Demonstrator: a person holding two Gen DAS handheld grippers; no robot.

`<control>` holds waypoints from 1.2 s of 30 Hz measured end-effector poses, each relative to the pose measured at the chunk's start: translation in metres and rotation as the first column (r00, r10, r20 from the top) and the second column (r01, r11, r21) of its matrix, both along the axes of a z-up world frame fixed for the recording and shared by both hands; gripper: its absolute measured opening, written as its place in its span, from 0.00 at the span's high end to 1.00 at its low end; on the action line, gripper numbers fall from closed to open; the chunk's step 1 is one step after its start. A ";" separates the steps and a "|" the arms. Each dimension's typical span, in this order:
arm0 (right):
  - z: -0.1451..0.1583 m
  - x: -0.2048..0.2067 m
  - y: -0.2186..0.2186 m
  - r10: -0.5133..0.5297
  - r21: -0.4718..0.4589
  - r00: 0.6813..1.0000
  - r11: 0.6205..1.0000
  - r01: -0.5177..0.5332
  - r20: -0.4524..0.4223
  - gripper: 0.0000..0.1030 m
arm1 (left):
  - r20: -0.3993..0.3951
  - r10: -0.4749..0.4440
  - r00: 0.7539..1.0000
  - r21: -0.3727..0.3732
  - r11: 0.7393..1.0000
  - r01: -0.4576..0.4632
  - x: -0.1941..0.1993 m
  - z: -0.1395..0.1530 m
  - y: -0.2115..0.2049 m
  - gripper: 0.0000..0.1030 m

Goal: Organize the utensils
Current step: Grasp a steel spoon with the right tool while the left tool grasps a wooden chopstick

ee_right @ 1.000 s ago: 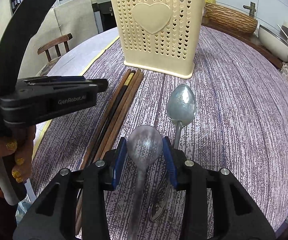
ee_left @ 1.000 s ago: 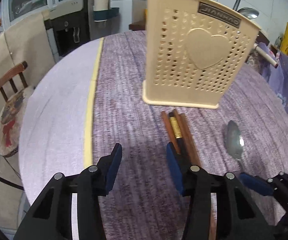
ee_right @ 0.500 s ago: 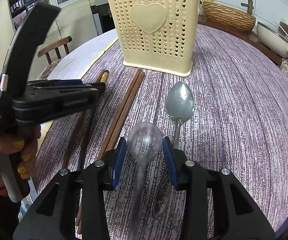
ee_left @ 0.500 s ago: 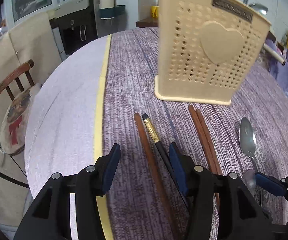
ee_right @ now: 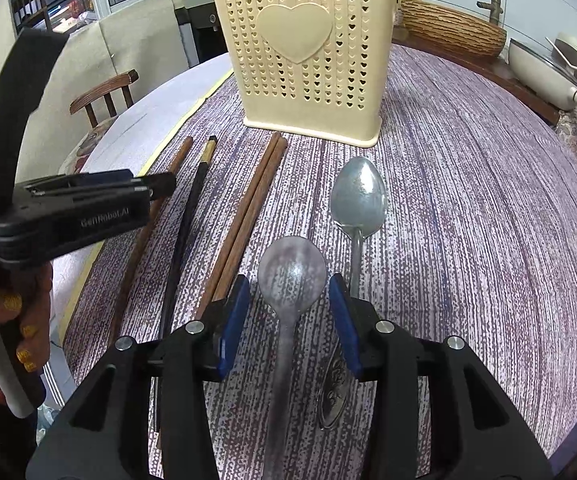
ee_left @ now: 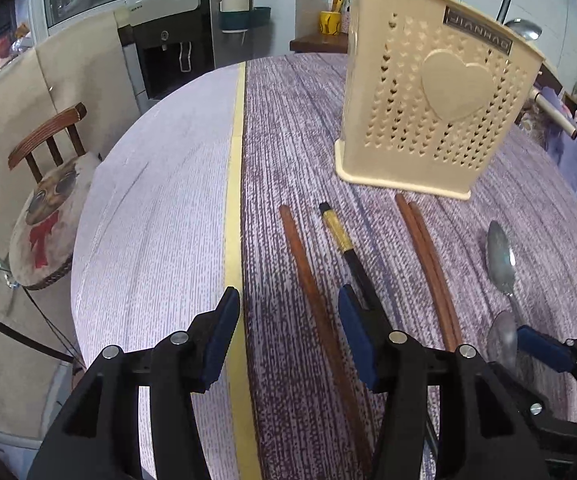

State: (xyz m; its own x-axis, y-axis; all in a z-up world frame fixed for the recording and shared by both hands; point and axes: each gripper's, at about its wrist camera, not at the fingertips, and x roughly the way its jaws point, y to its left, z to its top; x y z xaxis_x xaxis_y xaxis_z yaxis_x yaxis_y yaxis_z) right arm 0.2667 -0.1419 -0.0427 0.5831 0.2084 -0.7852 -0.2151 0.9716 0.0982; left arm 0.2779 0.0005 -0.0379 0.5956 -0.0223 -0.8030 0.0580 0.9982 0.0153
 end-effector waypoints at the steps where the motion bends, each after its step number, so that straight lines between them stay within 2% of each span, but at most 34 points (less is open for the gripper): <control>1: 0.000 0.000 0.000 0.001 -0.006 1.000 1.000 -0.001 0.001 0.59 | -0.002 0.004 1.000 0.008 1.000 -0.004 0.000 -0.002 0.000 0.50; 3: 0.000 0.000 0.003 0.005 -0.027 1.000 1.000 -0.005 0.001 0.59 | 0.010 0.008 1.000 0.033 0.999 -0.008 0.000 -0.003 -0.003 0.50; 10: -0.001 0.003 0.010 0.006 -0.068 1.000 0.998 -0.005 0.008 0.59 | 0.009 0.014 1.000 0.048 0.999 -0.014 0.002 -0.002 -0.006 0.52; 15: -0.001 0.006 0.010 -0.003 -0.068 1.000 0.998 0.003 0.005 0.59 | -0.001 0.019 1.000 0.031 0.999 -0.019 0.005 -0.001 -0.006 0.54; 23: -0.001 0.008 0.009 -0.003 -0.066 1.000 0.998 0.003 0.002 0.59 | -0.007 0.029 1.000 0.032 0.999 -0.028 0.011 0.000 -0.011 0.74; 25: -0.001 0.008 0.009 -0.001 -0.067 1.000 0.998 0.001 0.003 0.62 | -0.010 0.036 0.999 0.032 0.999 -0.036 0.012 0.001 -0.012 0.85; 27: 0.000 0.010 0.008 0.000 -0.064 1.000 0.998 0.000 0.003 0.64 | -0.013 0.048 0.999 0.029 0.998 -0.048 0.014 0.001 -0.011 0.90; 36: -0.001 0.012 0.006 0.010 -0.050 1.000 0.999 -0.010 0.009 0.64 | -0.020 0.088 0.996 -0.015 0.996 -0.089 0.019 0.001 -0.006 0.91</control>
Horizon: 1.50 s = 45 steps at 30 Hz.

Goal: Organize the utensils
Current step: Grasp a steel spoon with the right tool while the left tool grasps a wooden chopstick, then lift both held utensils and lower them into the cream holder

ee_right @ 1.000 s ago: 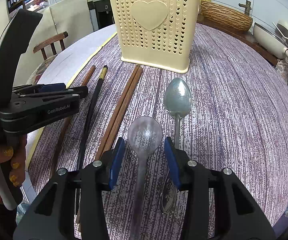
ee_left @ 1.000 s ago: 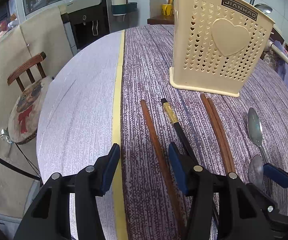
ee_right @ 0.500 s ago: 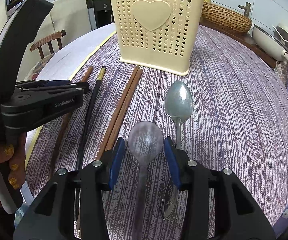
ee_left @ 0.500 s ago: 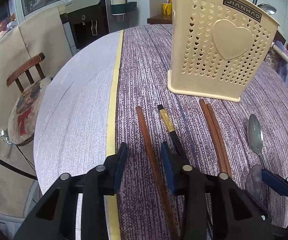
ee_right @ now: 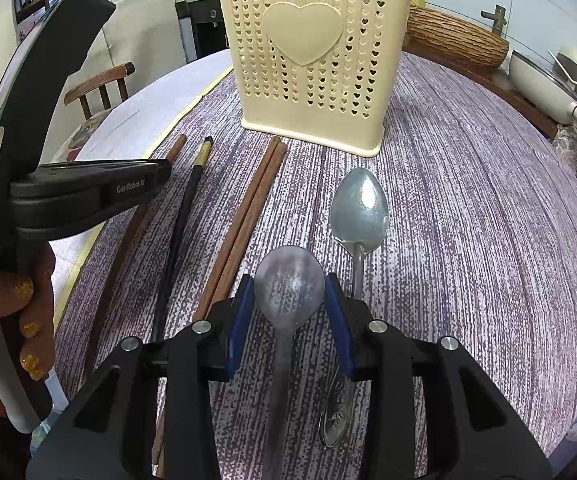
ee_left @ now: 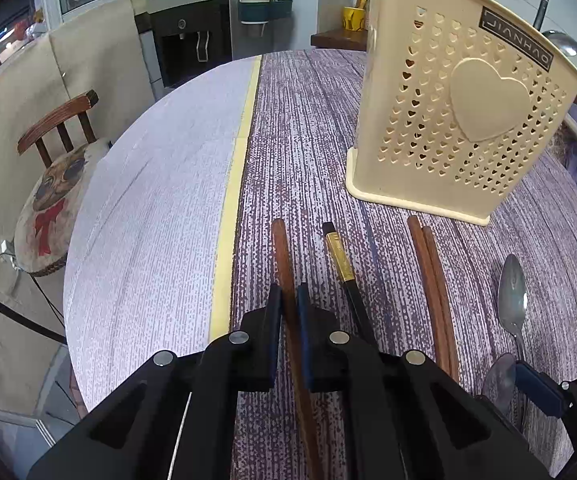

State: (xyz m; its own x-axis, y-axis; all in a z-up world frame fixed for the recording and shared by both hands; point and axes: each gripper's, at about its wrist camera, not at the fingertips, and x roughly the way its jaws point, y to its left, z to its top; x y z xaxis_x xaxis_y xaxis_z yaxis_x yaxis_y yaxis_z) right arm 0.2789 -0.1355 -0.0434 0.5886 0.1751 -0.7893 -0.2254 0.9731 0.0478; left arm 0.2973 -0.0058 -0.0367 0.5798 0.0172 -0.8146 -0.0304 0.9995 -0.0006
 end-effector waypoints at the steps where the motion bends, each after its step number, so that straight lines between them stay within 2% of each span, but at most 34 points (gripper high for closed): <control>1: 0.000 0.000 -0.001 0.000 0.004 1.000 1.000 0.000 0.000 0.64 | -0.002 0.004 1.000 -0.008 1.000 -0.004 0.001 0.000 0.001 0.92; 6: 0.002 0.000 -0.005 -0.003 0.031 1.000 1.000 0.002 0.010 0.64 | -0.002 0.015 1.000 -0.047 0.999 -0.015 0.003 0.001 0.004 0.92; 10: 0.008 -0.002 -0.008 -0.005 0.050 1.000 0.999 0.004 0.027 0.64 | 0.026 0.011 1.000 -0.065 0.998 -0.010 0.001 0.009 0.003 0.92; 21: 0.055 -0.009 -0.025 -0.007 0.168 0.994 0.986 -0.012 0.113 0.64 | 0.182 -0.021 0.983 -0.129 0.991 0.045 -0.019 0.068 0.001 0.92; 29: 0.087 -0.015 -0.034 -0.011 0.181 0.985 0.983 -0.020 0.172 0.64 | 0.285 -0.042 0.958 -0.130 0.988 0.082 -0.035 0.109 0.003 0.92; 35: 0.110 -0.022 -0.039 0.004 0.190 0.980 0.981 -0.043 0.201 0.64 | 0.330 -0.048 0.943 -0.131 0.987 0.096 -0.043 0.129 0.007 0.92; 45: 0.121 -0.024 -0.040 0.020 0.205 0.977 0.977 -0.064 0.213 0.64 | 0.360 -0.058 0.931 -0.124 0.986 0.110 -0.049 0.142 0.011 0.92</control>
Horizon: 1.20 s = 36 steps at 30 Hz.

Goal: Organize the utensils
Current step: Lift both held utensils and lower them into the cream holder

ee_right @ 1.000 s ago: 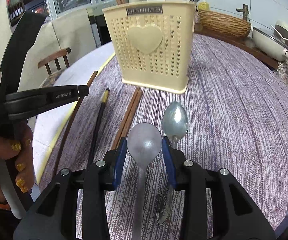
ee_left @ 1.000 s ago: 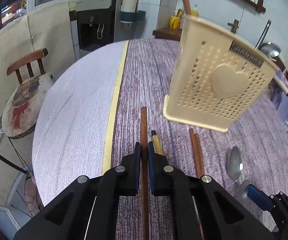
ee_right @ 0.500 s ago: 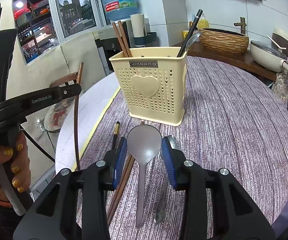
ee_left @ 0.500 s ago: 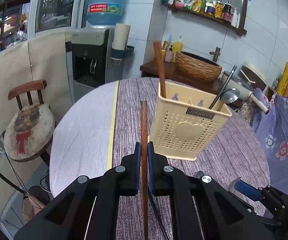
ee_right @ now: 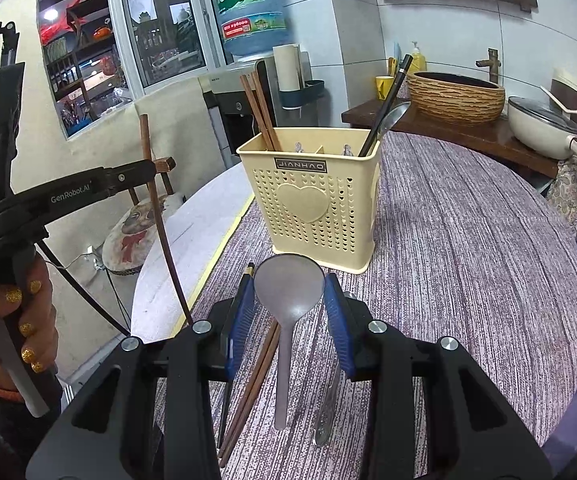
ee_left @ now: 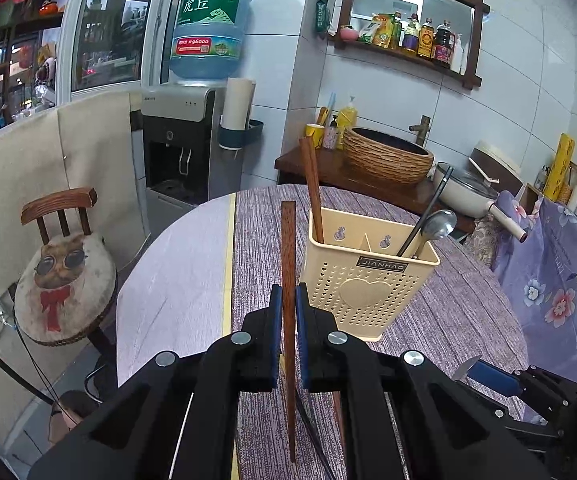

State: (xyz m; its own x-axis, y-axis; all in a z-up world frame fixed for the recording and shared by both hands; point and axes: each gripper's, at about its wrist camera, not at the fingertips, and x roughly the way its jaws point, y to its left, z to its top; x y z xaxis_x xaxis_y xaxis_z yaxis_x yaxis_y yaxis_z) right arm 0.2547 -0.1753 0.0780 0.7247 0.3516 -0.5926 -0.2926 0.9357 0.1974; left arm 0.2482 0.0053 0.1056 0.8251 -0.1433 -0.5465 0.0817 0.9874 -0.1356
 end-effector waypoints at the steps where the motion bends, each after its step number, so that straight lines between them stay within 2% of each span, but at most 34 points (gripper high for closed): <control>1: 0.000 0.000 0.001 0.003 0.003 1.000 1.000 -0.003 0.002 0.64 | 0.000 -0.001 1.000 -0.002 1.000 0.001 -0.001 0.000 0.001 0.92; 5: 0.007 0.000 0.001 0.013 0.018 0.999 1.000 -0.014 0.029 0.64 | 0.008 -0.008 1.000 -0.005 1.000 0.008 -0.002 0.005 0.001 0.92; 10: 0.026 0.007 0.001 0.016 0.032 0.997 0.999 -0.018 0.079 0.64 | 0.045 -0.029 0.999 -0.016 0.999 0.030 -0.003 0.027 -0.001 0.92; 15: 0.071 0.023 0.004 -0.003 0.032 0.984 0.999 -0.003 0.178 0.64 | 0.114 -0.050 0.992 -0.057 0.997 0.057 0.005 0.070 -0.006 0.92; 20: 0.128 0.046 0.004 -0.071 0.025 0.949 0.997 0.067 0.308 0.64 | 0.217 -0.024 0.976 -0.098 0.994 0.047 0.026 0.121 -0.009 0.92; 25: 0.155 0.074 0.006 -0.133 0.020 0.916 0.991 0.136 0.377 0.64 | 0.284 0.021 0.959 -0.155 0.988 0.025 0.055 0.149 -0.013 0.92; 29: 0.155 0.099 0.009 -0.161 0.005 0.906 0.985 0.173 0.390 0.64 | 0.335 0.040 0.941 -0.137 0.991 0.006 0.068 0.145 -0.023 0.92; 36: 0.109 0.125 0.014 -0.171 -0.044 0.914 0.979 0.201 0.369 0.64 | 0.255 0.046 0.966 -0.136 0.991 -0.011 0.094 0.095 -0.028 0.92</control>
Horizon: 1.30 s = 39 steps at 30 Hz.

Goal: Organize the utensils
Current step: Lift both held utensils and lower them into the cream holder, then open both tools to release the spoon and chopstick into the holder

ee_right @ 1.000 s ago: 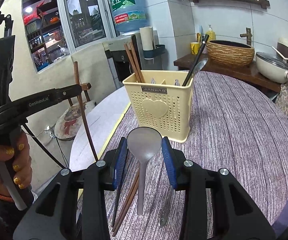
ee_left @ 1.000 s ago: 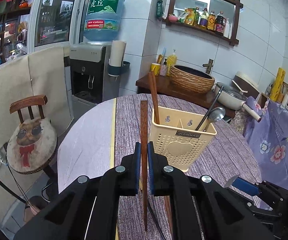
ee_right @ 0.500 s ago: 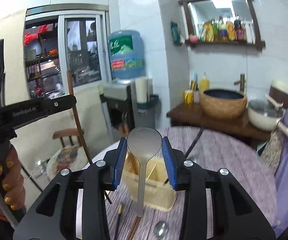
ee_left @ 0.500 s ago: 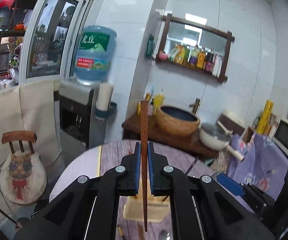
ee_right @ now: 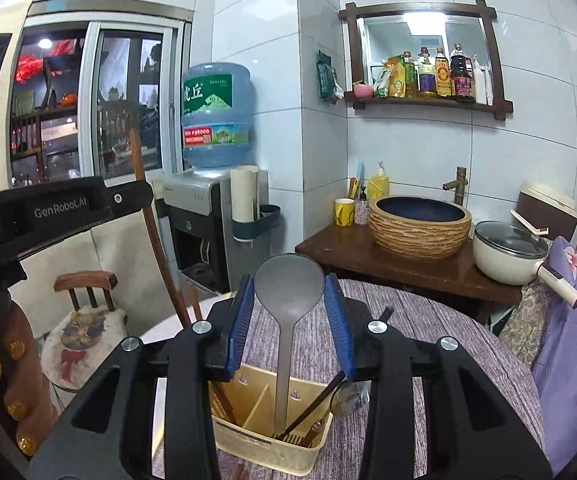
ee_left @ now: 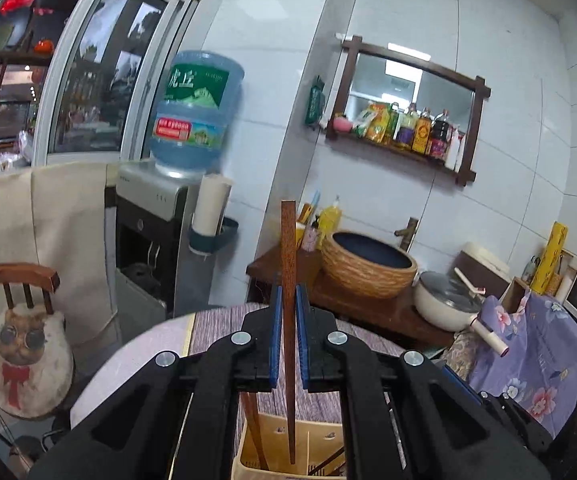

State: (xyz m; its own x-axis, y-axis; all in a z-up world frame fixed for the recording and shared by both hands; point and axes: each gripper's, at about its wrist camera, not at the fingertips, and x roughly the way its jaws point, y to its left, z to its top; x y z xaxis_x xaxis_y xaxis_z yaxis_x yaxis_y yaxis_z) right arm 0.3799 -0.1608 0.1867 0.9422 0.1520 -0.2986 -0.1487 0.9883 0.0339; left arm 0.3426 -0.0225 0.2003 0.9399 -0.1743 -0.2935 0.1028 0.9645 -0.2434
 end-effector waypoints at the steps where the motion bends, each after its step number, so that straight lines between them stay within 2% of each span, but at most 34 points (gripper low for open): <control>1: -0.005 0.001 0.000 0.001 -0.002 1.000 1.000 -0.001 -0.003 0.64 | -0.010 0.001 1.000 0.000 1.000 -0.001 0.002 -0.007 0.001 0.92; 13: -0.076 -0.004 0.007 0.013 -0.041 0.998 0.999 -0.015 -0.065 0.64 | -0.089 -0.042 0.995 0.023 0.999 0.044 0.002 -0.069 -0.003 0.92; 18: -0.091 -0.007 0.013 0.018 -0.062 0.995 0.998 -0.023 -0.094 0.64 | -0.138 -0.050 0.989 0.035 0.998 0.055 0.001 -0.089 -0.003 0.92; 22: -0.096 -0.015 0.018 0.009 -0.115 0.998 0.993 -0.017 -0.065 0.63 | -0.159 -0.054 0.986 0.019 0.998 0.058 -0.002 -0.097 0.002 0.92; 24: -0.097 -0.019 0.019 0.012 -0.131 0.998 0.991 -0.019 -0.054 0.57 | -0.170 -0.060 0.984 0.010 0.998 0.063 -0.004 -0.097 0.004 0.92; 26: -0.097 -0.026 0.017 0.003 -0.137 1.000 0.991 -0.007 -0.031 0.48 | -0.163 -0.060 0.985 -0.002 0.998 0.061 -0.011 -0.095 0.008 0.85; 27: -0.096 -0.031 0.016 0.001 -0.139 1.000 0.990 -0.004 -0.022 0.39 | -0.157 -0.062 0.986 -0.005 0.998 0.062 -0.015 -0.094 0.010 0.74; 28: -0.095 -0.036 0.014 0.001 -0.140 1.000 0.990 -0.003 -0.015 0.33 | -0.146 -0.058 0.988 -0.005 0.998 0.058 -0.020 -0.092 0.011 0.60; 31: -0.095 -0.051 0.009 -0.002 -0.149 1.000 0.989 0.001 -0.007 0.31 | -0.107 -0.026 0.994 0.005 1.000 0.027 -0.039 -0.089 0.017 0.34; 32: -0.095 -0.056 0.008 -0.003 -0.158 1.000 0.987 0.002 -0.008 0.30 | -0.109 -0.019 0.994 0.013 1.000 0.021 -0.043 -0.089 0.018 0.31; 34: -0.097 -0.067 0.005 -0.015 -0.178 1.000 0.984 0.012 -0.013 0.20 | -0.136 -0.013 0.991 0.041 0.999 0.019 -0.049 -0.092 0.019 0.21; 37: -0.098 -0.081 -0.002 -0.023 -0.153 0.999 0.988 0.016 -0.047 0.20 | -0.190 -0.009 0.982 0.056 0.998 0.020 -0.058 -0.101 0.022 0.11; 39: -0.101 -0.090 -0.009 -0.022 -0.118 0.996 0.993 0.012 -0.086 0.20 | -0.220 0.004 0.976 0.064 0.998 0.010 -0.063 -0.108 0.024 0.08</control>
State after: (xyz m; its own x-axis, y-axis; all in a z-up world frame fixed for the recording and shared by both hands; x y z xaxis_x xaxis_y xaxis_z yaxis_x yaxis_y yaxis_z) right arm 0.2903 -0.1696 0.0857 0.9139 0.0952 -0.3947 -0.1335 0.9885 -0.0706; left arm 0.2796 0.0018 0.0921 0.8506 -0.1513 -0.5035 0.0568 0.9785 -0.1982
